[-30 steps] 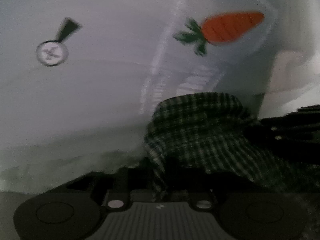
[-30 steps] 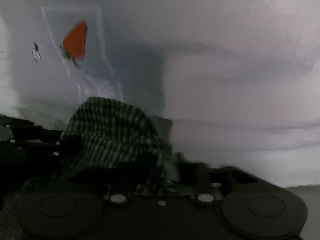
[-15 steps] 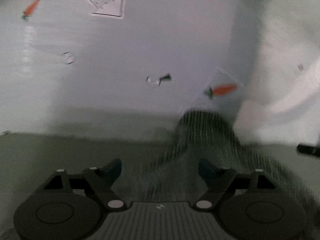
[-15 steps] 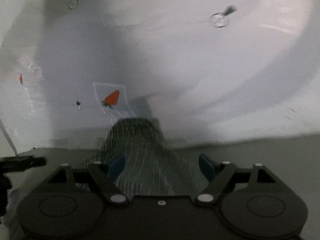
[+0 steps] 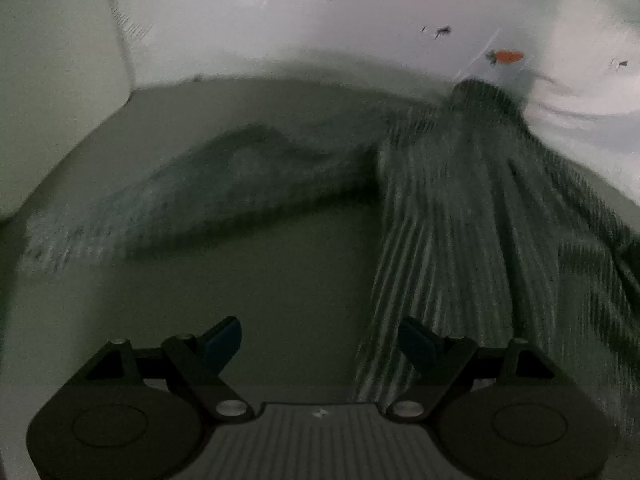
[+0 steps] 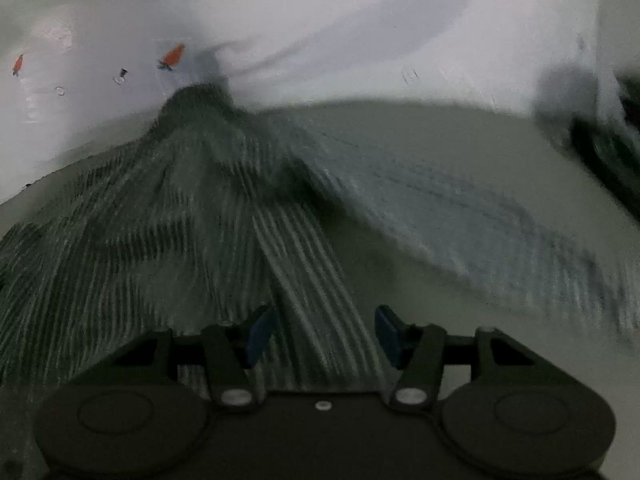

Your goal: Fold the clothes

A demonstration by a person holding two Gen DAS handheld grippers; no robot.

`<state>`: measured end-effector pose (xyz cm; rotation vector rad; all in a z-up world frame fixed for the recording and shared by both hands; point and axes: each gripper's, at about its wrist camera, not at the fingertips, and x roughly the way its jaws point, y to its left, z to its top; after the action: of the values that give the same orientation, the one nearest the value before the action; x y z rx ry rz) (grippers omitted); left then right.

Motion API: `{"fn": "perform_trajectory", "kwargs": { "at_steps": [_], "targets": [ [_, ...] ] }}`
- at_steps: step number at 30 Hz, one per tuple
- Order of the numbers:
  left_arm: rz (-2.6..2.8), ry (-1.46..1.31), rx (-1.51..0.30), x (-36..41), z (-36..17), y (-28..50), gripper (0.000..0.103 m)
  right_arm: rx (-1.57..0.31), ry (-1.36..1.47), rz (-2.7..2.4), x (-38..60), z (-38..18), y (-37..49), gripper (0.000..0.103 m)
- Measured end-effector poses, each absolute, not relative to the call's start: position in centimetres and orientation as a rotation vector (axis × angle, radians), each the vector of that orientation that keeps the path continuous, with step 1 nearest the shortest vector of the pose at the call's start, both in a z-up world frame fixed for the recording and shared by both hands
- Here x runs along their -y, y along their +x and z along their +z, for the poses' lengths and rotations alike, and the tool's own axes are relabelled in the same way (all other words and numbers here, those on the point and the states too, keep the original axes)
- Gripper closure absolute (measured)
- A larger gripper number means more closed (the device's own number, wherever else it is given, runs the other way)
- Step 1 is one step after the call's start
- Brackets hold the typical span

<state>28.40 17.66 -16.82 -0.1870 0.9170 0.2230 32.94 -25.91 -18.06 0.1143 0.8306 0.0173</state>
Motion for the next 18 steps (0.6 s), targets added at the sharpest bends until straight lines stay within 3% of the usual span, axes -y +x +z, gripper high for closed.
{"fn": "perform_trajectory", "kwargs": {
  "at_steps": [5, 7, 8, 9, 10, 11, 12, 18],
  "targets": [
    [0.228, -0.321, -0.990, -18.2, -18.8, 24.1, 0.017, -0.897, 0.154, 0.021, 26.9, -20.4, 31.5, 0.043],
    [0.242, -0.344, -0.978, -18.1, -19.2, 23.4, 0.022, -0.916, 0.169, 0.034, 27.1, -21.0, 31.1, 0.049],
    [0.248, -0.349, -0.973, -18.0, -19.2, 23.2, 0.025, -0.914, 0.168, 0.036, 27.3, -21.0, 30.7, 0.062],
    [0.250, -0.353, -0.972, -17.9, -19.1, 23.0, 0.041, -0.917, 0.168, 0.042, 27.5, -20.7, 30.4, 0.084],
    [0.251, -0.358, -0.972, -17.9, -18.9, 22.9, 0.069, -0.923, 0.183, 0.056, 27.7, -20.3, 30.3, 0.092],
    [0.253, -0.362, -0.971, -17.8, -18.8, 22.8, 0.088, -0.914, 0.208, 0.068, 27.9, -19.8, 30.1, 0.095],
    [0.249, -0.378, -0.973, -17.8, -18.6, 22.6, 0.101, -0.891, 0.235, 0.075, 28.2, -19.1, 29.7, 0.096],
    [0.201, -0.493, -0.835, -19.2, -12.7, 18.9, 0.102, -0.701, 0.570, 0.090, 33.4, -12.9, 25.3, 0.097]
  ]
}}
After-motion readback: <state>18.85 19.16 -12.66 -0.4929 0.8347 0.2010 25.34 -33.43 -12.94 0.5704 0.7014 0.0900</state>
